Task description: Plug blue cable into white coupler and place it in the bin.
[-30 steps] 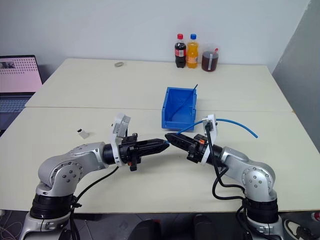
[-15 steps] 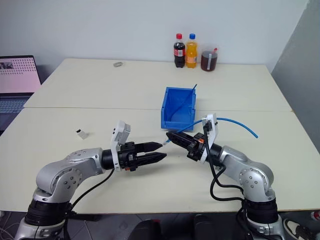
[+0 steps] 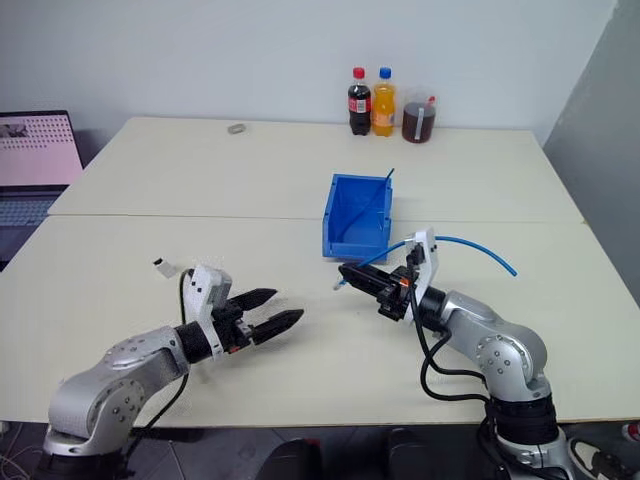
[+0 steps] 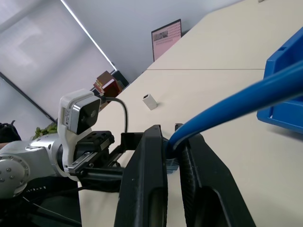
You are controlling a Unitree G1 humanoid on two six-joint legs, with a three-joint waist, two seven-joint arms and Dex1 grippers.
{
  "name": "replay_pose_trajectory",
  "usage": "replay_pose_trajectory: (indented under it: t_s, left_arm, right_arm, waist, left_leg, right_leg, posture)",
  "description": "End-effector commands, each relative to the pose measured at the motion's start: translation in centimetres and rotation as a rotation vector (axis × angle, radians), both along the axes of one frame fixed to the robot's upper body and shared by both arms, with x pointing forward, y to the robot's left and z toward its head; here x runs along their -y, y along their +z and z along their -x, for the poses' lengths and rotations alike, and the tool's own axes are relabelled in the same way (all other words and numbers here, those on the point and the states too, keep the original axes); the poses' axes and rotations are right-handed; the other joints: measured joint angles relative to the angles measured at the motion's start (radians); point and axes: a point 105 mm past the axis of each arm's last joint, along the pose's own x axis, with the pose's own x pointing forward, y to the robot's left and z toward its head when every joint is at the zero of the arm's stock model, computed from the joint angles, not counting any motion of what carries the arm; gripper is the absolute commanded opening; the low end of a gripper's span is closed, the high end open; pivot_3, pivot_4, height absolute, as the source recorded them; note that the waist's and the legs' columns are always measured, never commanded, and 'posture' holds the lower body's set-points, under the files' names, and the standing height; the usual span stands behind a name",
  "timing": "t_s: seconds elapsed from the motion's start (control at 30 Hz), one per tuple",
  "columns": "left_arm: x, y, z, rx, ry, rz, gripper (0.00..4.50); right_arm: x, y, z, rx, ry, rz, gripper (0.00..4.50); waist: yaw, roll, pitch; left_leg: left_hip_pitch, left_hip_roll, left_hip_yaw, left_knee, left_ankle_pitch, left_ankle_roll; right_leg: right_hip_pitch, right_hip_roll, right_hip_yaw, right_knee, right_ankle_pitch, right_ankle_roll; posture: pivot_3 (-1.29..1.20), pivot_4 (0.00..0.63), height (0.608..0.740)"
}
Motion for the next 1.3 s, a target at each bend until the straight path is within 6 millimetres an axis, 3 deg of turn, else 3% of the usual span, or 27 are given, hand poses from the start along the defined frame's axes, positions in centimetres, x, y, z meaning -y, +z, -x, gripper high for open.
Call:
replay_pose_trajectory:
  t_s: [0.03, 0.33, 0.5, 1.3]
  left_arm:
    - [-4.0, 1.1, -2.0, 0.128, 0.366, -0.108, 4.5]
    - [-8.1, 0.6, -3.0, 0.055, 0.867, -0.107, 4.5]
    - [-9.5, 0.9, -3.5, 0.023, 1.037, -0.09, 4.5]
    - [-14.0, 0.8, -6.7, -0.071, 1.277, -0.041, 4.5]
  right_arm:
    - [-0.1, 0.6, 0.2, 0.053, 0.015, 0.002, 0.08]
    - [-0.4, 0.2, 0.0, 0.071, 0.031, 0.039, 0.08]
    - [-0.5, 0.2, 0.0, 0.078, 0.034, 0.047, 0.08]
    - [-0.5, 0.3, 0.3, 0.083, 0.029, 0.061, 0.07]
  waist:
    - [0.001, 0.0, 0.0]
    - [0.0, -0.001, 0.0]
    - [0.0, -0.002, -0.001]
    - [0.0, -0.004, 0.0]
  left_leg:
    - [0.0, 0.0, 0.0, 0.0, 0.0, 0.0]
    - [0.0, 0.0, 0.0, 0.0, 0.0, 0.0]
    - [0.0, -0.001, 0.0, 0.0, 0.0, 0.0]
    - [0.0, -0.001, 0.0, 0.0, 0.0, 0.0]
  right_leg:
    - [0.0, 0.0, 0.0, 0.0, 0.0, 0.0]
    - [0.0, 0.0, 0.0, 0.0, 0.0, 0.0]
    - [0.001, 0.001, -0.001, 0.0, 0.001, 0.001]
    - [0.001, 0.001, -0.002, 0.0, 0.001, 0.001]
  posture:
    - [0.0, 0.15, 0.74]
    - [0.0, 0.15, 0.74]
    - [0.0, 0.15, 0.74]
    - [0.0, 0.15, 0.74]
